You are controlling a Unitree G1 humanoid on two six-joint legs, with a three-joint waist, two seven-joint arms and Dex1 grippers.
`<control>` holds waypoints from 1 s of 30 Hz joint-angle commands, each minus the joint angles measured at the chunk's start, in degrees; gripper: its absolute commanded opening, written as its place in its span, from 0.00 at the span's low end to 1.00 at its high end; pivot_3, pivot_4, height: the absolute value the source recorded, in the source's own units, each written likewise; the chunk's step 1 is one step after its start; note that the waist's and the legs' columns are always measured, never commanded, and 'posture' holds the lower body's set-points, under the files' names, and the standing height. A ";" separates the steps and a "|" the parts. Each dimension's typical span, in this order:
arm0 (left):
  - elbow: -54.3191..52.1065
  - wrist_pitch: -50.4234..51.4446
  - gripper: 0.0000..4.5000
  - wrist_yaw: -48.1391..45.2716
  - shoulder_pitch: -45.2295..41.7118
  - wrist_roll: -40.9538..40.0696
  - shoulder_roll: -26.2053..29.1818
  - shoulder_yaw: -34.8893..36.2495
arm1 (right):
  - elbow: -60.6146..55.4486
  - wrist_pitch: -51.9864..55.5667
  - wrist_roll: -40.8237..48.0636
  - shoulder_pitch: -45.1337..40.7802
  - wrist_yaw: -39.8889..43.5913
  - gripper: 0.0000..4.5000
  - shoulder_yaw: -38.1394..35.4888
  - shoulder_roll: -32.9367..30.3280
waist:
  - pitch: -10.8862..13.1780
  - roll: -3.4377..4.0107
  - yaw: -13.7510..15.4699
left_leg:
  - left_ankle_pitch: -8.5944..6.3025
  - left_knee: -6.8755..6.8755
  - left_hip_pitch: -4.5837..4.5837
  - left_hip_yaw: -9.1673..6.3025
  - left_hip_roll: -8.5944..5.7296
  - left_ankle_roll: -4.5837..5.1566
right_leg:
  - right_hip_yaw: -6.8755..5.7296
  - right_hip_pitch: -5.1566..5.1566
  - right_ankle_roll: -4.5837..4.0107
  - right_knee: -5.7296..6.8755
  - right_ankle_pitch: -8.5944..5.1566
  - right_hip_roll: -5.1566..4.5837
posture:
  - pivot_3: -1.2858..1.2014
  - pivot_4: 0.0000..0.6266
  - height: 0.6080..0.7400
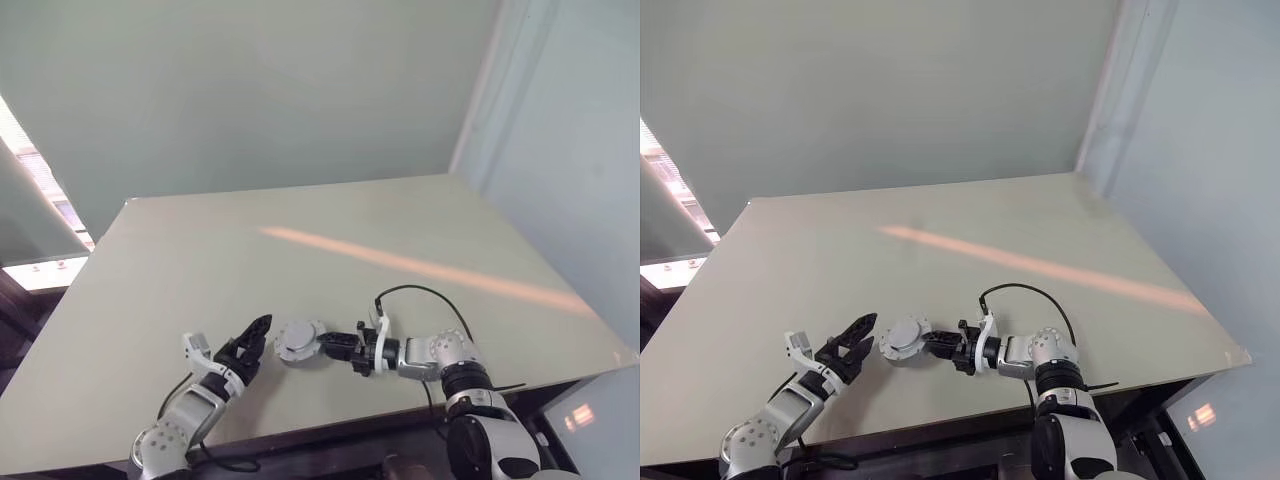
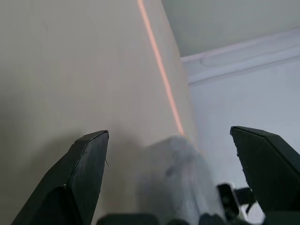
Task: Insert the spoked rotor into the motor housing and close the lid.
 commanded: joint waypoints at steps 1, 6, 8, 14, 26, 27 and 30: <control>-2.48 1.19 0.99 0.38 0.20 -4.95 -0.48 0.74 | -4.24 0.70 4.25 -2.35 0.90 0.27 -1.38 1.18 | 0.00 0.00 0.02 | 0.00 0.00 0.00 0.00 0.00 0.00 | 0.00 0.00 0.00 0.01 0.00 0.00 | 0.52 0.00 1.00; -3.81 3.11 1.00 1.32 1.16 -12.62 -2.14 0.83 | -6.24 1.53 5.20 -2.84 0.39 0.27 -1.16 2.09 | 0.00 -0.01 0.01 | 0.00 0.00 -0.01 0.00 0.01 0.00 | 0.00 -0.02 0.00 0.01 0.00 0.01 | 0.52 0.00 1.00; -4.25 2.82 1.00 2.29 1.12 -15.45 -3.24 0.70 | -6.88 1.82 5.32 -2.92 0.24 0.27 -0.94 2.38 | 0.01 -0.02 0.02 | 0.00 0.01 -0.03 0.01 0.01 0.00 | 0.01 -0.03 0.00 0.01 0.00 0.01 | 0.52 0.00 1.00; -5.26 1.98 1.00 3.62 1.10 -17.78 -5.58 -2.53 | -8.01 2.29 5.61 -2.98 -0.13 0.27 -0.67 3.30 | 0.01 -0.03 0.28 | 0.00 0.06 -0.06 0.01 -0.01 0.00 | 0.00 -0.03 0.00 0.01 0.00 0.01 | 0.52 0.00 1.00; -2.57 0.39 0.86 4.09 0.80 -17.44 -5.92 -5.59 | -9.73 3.16 6.12 -2.45 -0.69 0.27 -0.52 3.74 | 0.01 -0.03 0.27 | 0.00 0.09 -0.06 0.01 -0.01 0.00 | 0.01 -0.03 -0.01 0.02 0.00 0.02 | 0.52 0.00 1.00; -2.36 0.41 0.80 4.19 0.80 -17.48 -5.94 -5.69 | -9.81 3.22 6.19 -2.45 -0.76 0.27 -0.58 3.74 | 0.01 -0.03 0.27 | 0.00 0.09 -0.06 0.01 -0.01 0.00 | 0.01 -0.03 -0.01 0.03 0.00 0.02 | 0.52 0.00 1.00; -1.91 0.33 0.54 4.43 0.85 -17.63 -6.09 -5.88 | -10.19 3.37 6.45 -2.34 -0.78 0.27 -0.57 3.72 | 0.01 -0.03 0.27 | 0.00 0.10 -0.07 0.01 -0.01 0.00 | 0.01 -0.03 -0.01 0.03 0.00 0.02 | 0.52 0.00 1.00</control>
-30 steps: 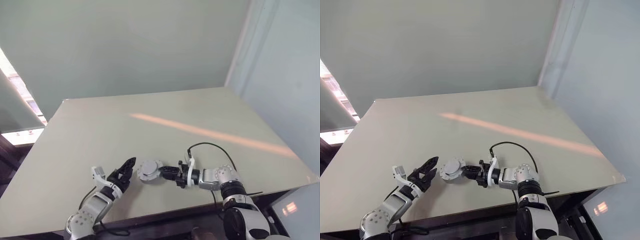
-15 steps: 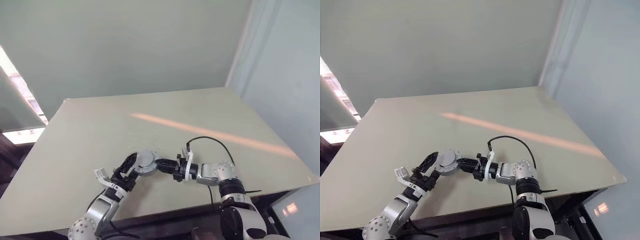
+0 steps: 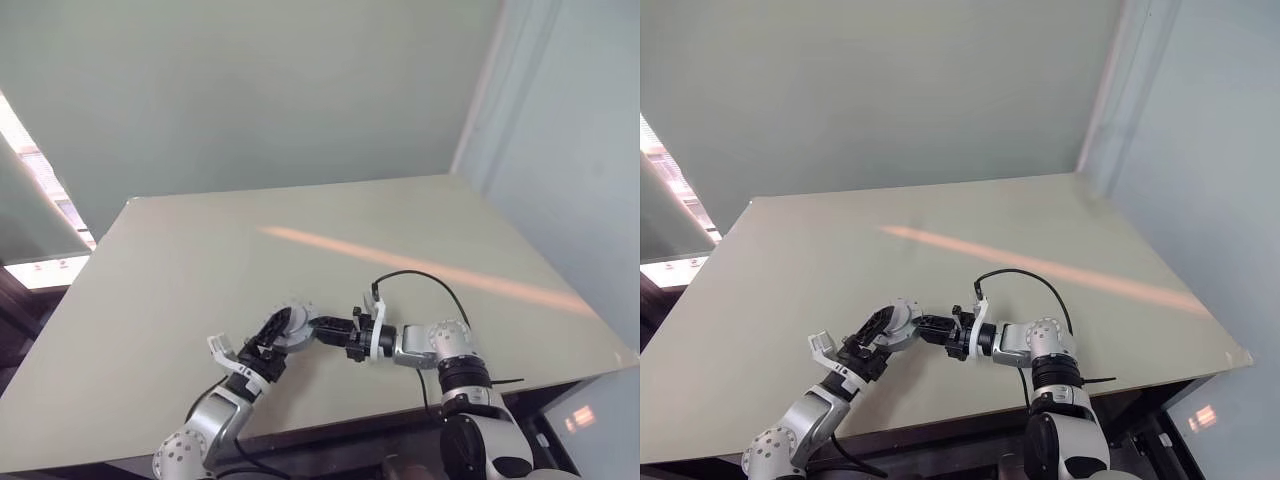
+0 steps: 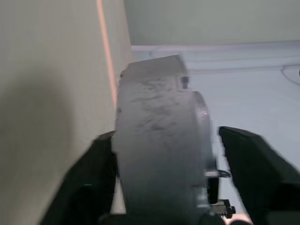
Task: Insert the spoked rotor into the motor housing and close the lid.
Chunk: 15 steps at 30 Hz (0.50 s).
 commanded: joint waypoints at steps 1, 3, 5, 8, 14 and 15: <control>-0.17 -0.22 0.47 0.02 -0.73 -1.61 -0.12 -0.66 | -3.41 0.29 3.92 -1.75 1.17 0.27 -0.39 1.76 | 0.00 0.00 0.00 | 0.00 0.01 -0.01 0.00 0.00 0.00 | 0.00 0.00 0.00 0.00 0.00 0.00 | 0.52 0.00 1.00; 0.05 -0.20 0.45 0.08 -0.67 -1.92 -0.13 -0.96 | -3.84 0.32 4.27 -1.56 1.35 0.27 -0.07 1.72 | 0.00 0.00 0.00 | 0.00 0.02 -0.02 0.00 0.00 0.00 | 0.00 0.00 0.00 0.00 0.00 0.00 | 0.52 0.00 1.00; 0.34 -0.18 0.45 0.18 -0.80 -2.14 -0.19 -1.24 | -4.28 0.12 4.51 -1.46 1.83 0.27 0.32 1.73 | 0.00 0.00 0.00 | 0.00 0.02 -0.02 0.00 0.00 0.00 | 0.00 0.00 0.00 0.01 0.00 0.00 | 0.52 0.00 1.00; 0.64 -0.29 0.45 0.15 -1.03 -2.30 -0.32 -1.38 | -4.73 -0.58 4.35 -1.28 2.25 0.27 0.94 1.85 | 0.00 0.00 0.00 | 0.00 0.04 -0.02 0.00 0.00 0.00 | 0.00 0.00 0.00 0.02 0.00 0.00 | 0.52 0.00 1.00; 1.29 -1.19 0.45 -0.19 -1.75 -2.21 -0.58 -1.27 | -5.91 -4.43 3.58 -0.33 2.83 0.27 2.73 2.36 | 0.00 0.00 0.01 | 0.00 0.07 -0.02 0.00 0.00 0.00 | 0.00 0.00 0.00 0.03 0.00 0.00 | 0.52 0.00 1.00; 1.39 -1.33 0.45 -0.20 -1.83 -2.23 -0.60 -1.23 | -6.02 -5.31 3.34 -0.19 2.87 0.27 3.07 2.39 | 0.00 0.00 0.01 | 0.00 0.08 -0.02 0.00 0.00 0.00 | 0.00 0.00 0.00 0.03 0.00 0.00 | 0.52 0.00 1.00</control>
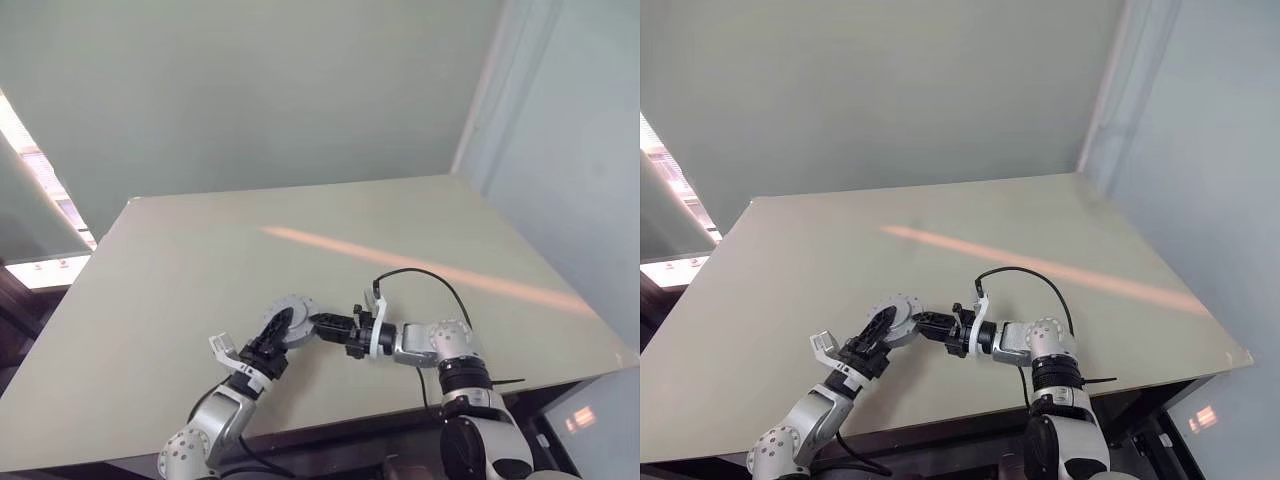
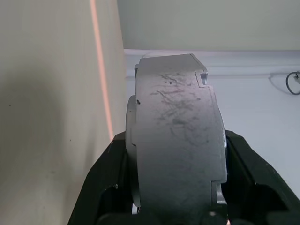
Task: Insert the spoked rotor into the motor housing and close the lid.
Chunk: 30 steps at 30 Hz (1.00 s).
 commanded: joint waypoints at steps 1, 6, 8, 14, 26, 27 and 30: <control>0.11 -0.26 0.45 0.09 -0.98 -0.13 0.05 -1.11 | -4.14 -3.34 2.54 -0.89 2.44 0.35 1.24 2.24 | 0.00 0.00 0.00 | 0.00 0.01 0.00 0.00 0.00 0.00 | 0.00 0.00 0.00 0.00 0.00 0.00 | 0.52 0.00 1.00; 0.02 -1.61 0.45 -0.53 -0.92 -0.08 -0.62 -0.91 | -4.27 -4.03 3.33 -0.49 3.94 0.73 2.50 1.61 | 0.00 0.00 0.00 | 0.00 0.02 0.00 0.00 0.00 0.00 | 0.00 0.00 0.00 0.01 0.00 0.00 | 0.52 0.00 1.00; -0.19 -1.92 0.45 -0.66 -0.62 -0.17 -0.92 -0.84 | -4.09 -4.41 3.29 -0.42 3.52 0.89 2.41 1.57 | 0.00 0.00 0.00 | 0.00 0.03 0.00 0.00 0.00 0.00 | 0.00 0.01 0.00 0.01 0.00 0.00 | 0.52 0.00 1.00; -1.37 -3.84 0.45 -1.19 0.12 -0.26 -1.79 -0.57 | -3.70 -9.11 0.54 0.09 0.92 1.00 3.92 0.61 | 0.00 0.00 -0.02 | 0.00 0.03 0.00 0.00 0.00 0.00 | 0.01 0.01 0.00 0.01 0.00 0.00 | 0.52 0.00 1.00; -5.42 -12.66 0.45 -1.12 -3.48 3.76 3.29 1.45 | -16.33 -46.78 -19.18 9.98 16.24 1.00 28.09 -10.92 | 0.00 -0.02 0.00 | 0.00 0.14 0.00 0.01 0.00 -0.01 | 0.01 0.02 0.01 0.06 0.01 0.02 | 0.52 0.00 1.00; -5.28 -14.36 0.45 -0.93 -3.91 6.31 4.36 1.23 | -16.46 -50.21 -20.74 10.50 17.06 1.00 29.26 -11.77 | 0.00 -0.02 -0.01 | 0.00 0.16 0.00 0.01 0.00 -0.01 | 0.01 0.04 0.00 0.06 0.01 0.02 | 0.52 0.00 1.00; -3.87 -18.85 0.45 0.06 -5.26 12.78 6.64 0.93 | -16.65 -57.12 -23.59 11.56 18.43 1.00 31.27 -13.05 | 0.00 -0.04 0.03 | 0.01 0.22 0.02 0.02 0.00 -0.02 | 0.03 0.07 0.00 0.08 0.01 0.03 | 0.52 0.00 1.00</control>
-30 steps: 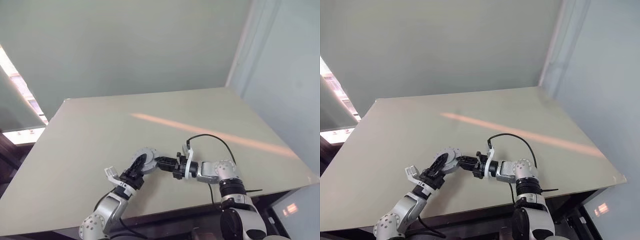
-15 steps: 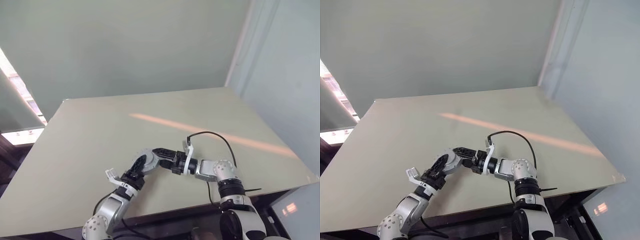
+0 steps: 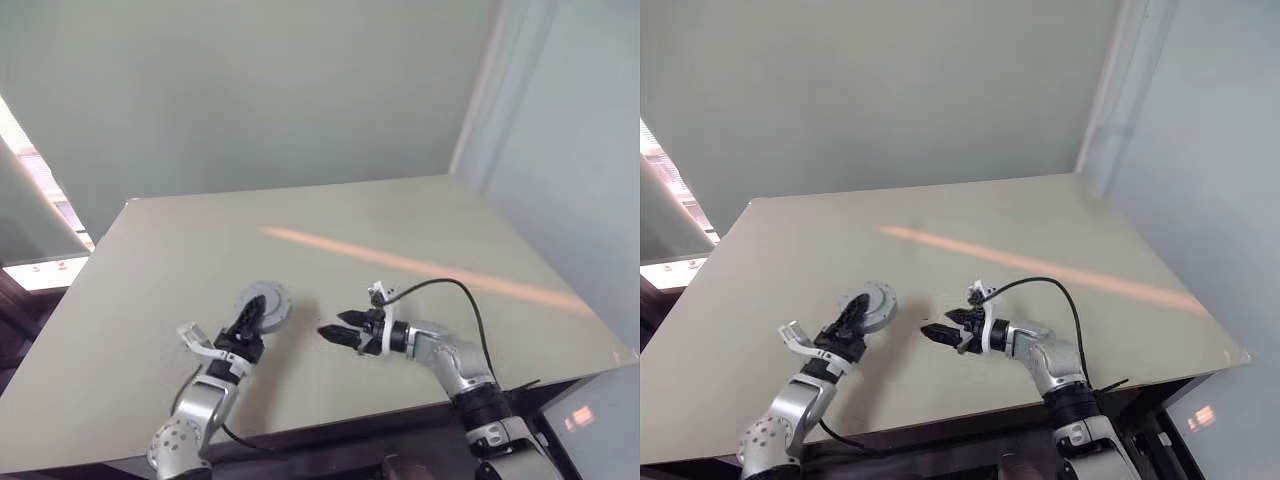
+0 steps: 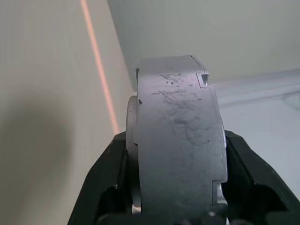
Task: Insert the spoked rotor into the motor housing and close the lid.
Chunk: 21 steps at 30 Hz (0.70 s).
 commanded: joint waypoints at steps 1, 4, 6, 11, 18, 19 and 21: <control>-0.81 -7.28 0.45 0.51 -3.48 8.39 2.36 -0.19 | -2.98 -9.07 -3.36 0.25 2.06 1.00 2.45 -0.75 | 0.00 -0.02 0.12 | 0.00 0.03 0.00 0.00 0.00 0.00 | 0.00 0.02 0.00 0.00 0.00 0.00 | 0.52 0.00 1.00; 4.99 -14.57 0.45 3.12 -6.30 18.65 5.37 0.06 | -2.97 -16.40 -7.49 1.40 2.24 1.00 5.34 -1.87 | -0.01 -0.07 0.62 | 0.00 0.07 0.05 -0.01 -0.02 0.00 | 0.00 0.10 -0.01 0.00 0.01 0.00 | 0.52 0.00 1.00; 7.68 -16.78 0.45 2.94 -6.95 23.73 7.12 -1.24 | -2.54 -19.60 -8.87 1.78 2.25 1.00 6.30 -1.92 | -0.01 -0.08 0.81 | 0.00 0.05 0.09 0.00 -0.02 0.00 | 0.02 0.10 -0.02 0.00 0.02 0.02 | 0.52 0.00 1.00; 11.59 -20.09 0.45 -0.21 -7.07 32.16 9.64 -4.25 | -1.32 -26.29 -11.95 2.22 1.31 1.00 7.73 -1.63 | 0.01 -0.22 1.83 | -0.01 0.06 0.06 -0.01 -0.04 -0.01 | 0.00 0.11 -0.01 -0.02 0.03 -0.04 | 0.52 0.00 1.00; 13.24 -21.48 0.45 -2.08 -7.15 34.71 8.72 -3.59 | 0.41 -28.65 -12.68 2.48 1.11 1.00 7.84 -1.52 | 0.01 -0.36 2.78 | 0.00 0.15 0.09 -0.02 -0.04 -0.01 | -0.01 0.16 -0.06 0.01 0.06 -0.05 | 0.52 0.00 1.00; 13.55 -21.74 0.45 -2.14 -7.24 35.12 8.63 -3.57 | 0.58 -28.77 -12.74 2.52 1.10 1.00 7.85 -1.58 | 0.01 -0.36 2.78 | 0.00 0.15 0.10 -0.02 -0.04 -0.01 | -0.02 0.18 -0.07 0.02 0.06 -0.05 | 0.52 0.00 1.00; 14.39 -22.20 0.45 -2.09 -7.49 35.98 8.65 -3.61 | 0.78 -28.93 -12.82 2.54 1.10 1.00 7.88 -1.66 | 0.01 -0.36 2.78 | 0.00 0.15 0.17 -0.02 -0.03 -0.01 | -0.02 0.25 -0.07 0.02 0.06 -0.04 | 0.52 0.00 1.00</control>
